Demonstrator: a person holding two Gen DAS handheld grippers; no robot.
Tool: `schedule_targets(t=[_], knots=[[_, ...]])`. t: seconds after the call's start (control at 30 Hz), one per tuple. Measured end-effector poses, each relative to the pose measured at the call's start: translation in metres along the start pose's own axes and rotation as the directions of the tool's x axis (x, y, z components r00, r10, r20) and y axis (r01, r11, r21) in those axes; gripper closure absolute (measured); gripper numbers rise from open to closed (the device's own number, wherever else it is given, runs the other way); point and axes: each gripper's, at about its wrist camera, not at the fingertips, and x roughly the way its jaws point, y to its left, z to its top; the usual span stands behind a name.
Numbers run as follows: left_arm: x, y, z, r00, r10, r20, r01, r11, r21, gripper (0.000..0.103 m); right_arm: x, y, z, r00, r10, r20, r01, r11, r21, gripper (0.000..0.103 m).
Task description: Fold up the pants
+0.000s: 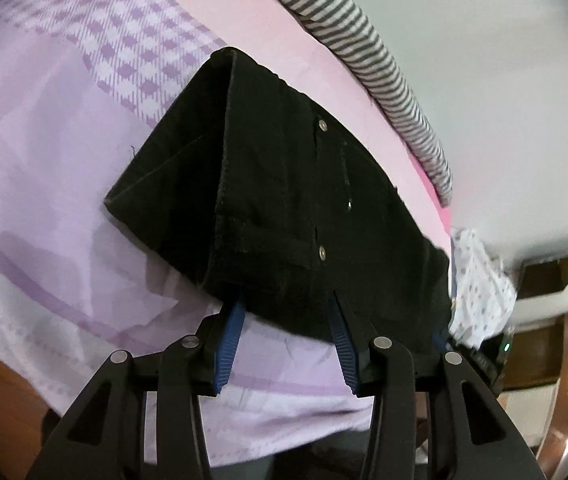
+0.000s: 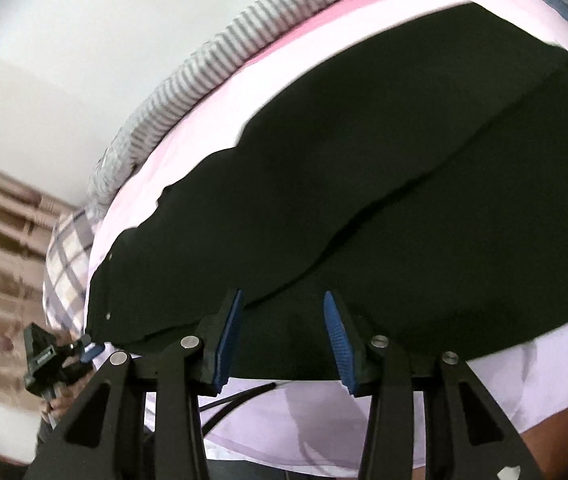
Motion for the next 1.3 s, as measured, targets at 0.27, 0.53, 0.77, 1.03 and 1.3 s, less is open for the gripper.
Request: schedule_targets(t=[0.27,0.53,0.77,1.03,1.3], knots=[[0.007,0.006,0.007,0.997,-0.003,0.078,0.012,0.994,-0.105,0.067,0.007,-0.029,0.011,0.996,0.035,0.082,-0.048,0.987,0.155,0.063],[-0.001,-0.008,0.018,0.989,0.066,0.132,-0.060,0.997,-0.051,0.083,0.016,-0.051,0.038,0.988,0.030,0.154,-0.066,0.969,0.236,0.069],[-0.007,-0.005,0.027,0.988,0.082,0.132,-0.072,0.994,-0.077,0.085,0.009,-0.077,0.068,0.978,-0.034,0.207,-0.023,0.962,0.270,0.078],[-0.003,-0.005,0.031,0.985,0.131,0.112,-0.125,0.990,-0.058,0.086,-0.004,-0.101,0.093,0.960,-0.127,0.250,0.043,0.948,0.314,0.091],[-0.004,-0.016,0.046,0.973,0.207,0.100,-0.215,0.974,0.067,0.086,-0.040,-0.068,0.072,0.935,-0.223,0.277,0.167,0.963,0.212,0.098]])
